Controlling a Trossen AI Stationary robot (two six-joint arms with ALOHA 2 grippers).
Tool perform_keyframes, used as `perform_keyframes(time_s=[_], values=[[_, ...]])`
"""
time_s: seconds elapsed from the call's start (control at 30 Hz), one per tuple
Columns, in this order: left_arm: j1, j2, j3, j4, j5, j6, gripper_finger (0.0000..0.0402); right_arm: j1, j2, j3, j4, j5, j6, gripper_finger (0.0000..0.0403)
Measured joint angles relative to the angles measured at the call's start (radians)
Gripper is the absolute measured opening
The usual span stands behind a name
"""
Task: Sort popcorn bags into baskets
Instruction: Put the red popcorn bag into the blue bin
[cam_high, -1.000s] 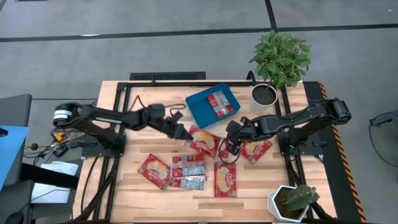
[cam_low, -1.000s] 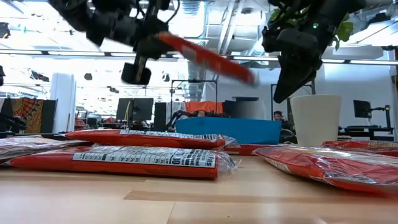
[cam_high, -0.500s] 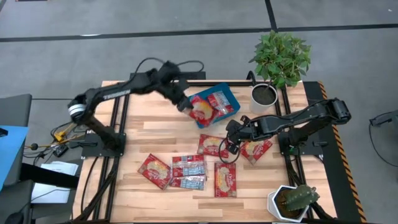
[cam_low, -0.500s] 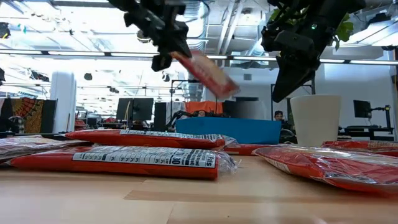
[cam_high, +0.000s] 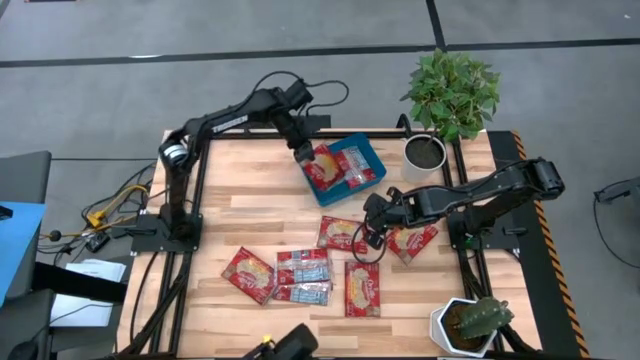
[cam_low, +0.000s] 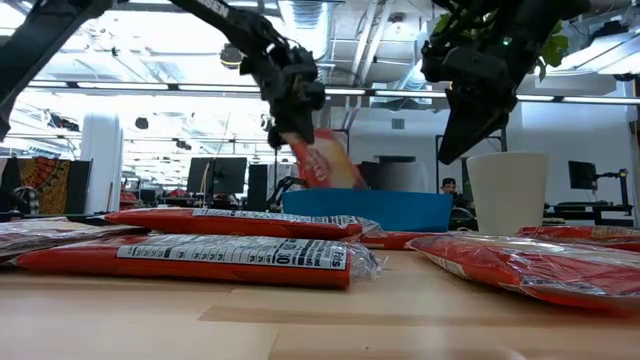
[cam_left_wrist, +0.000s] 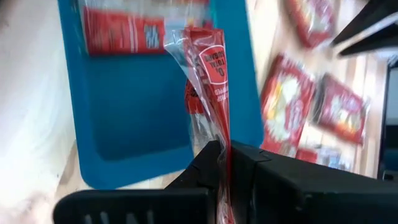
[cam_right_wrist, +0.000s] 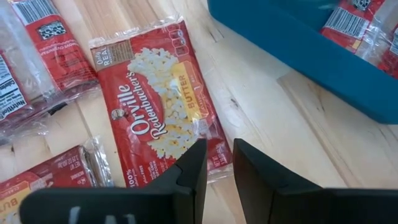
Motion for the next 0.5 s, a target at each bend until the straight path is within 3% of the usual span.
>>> perform_keyframes(time_s=[0.3,0.5], values=[[-0.007,0.079,0.000,-0.005,-0.022,0.049,0.0011,-0.001,0.000,0.000,0.000,0.000,-0.009,0.0102],[-0.034,0.075,0.002,0.018,-0.138,0.123,0.0082,-0.001,0.000,0.000,0.000,0.001,-0.016,0.0102]])
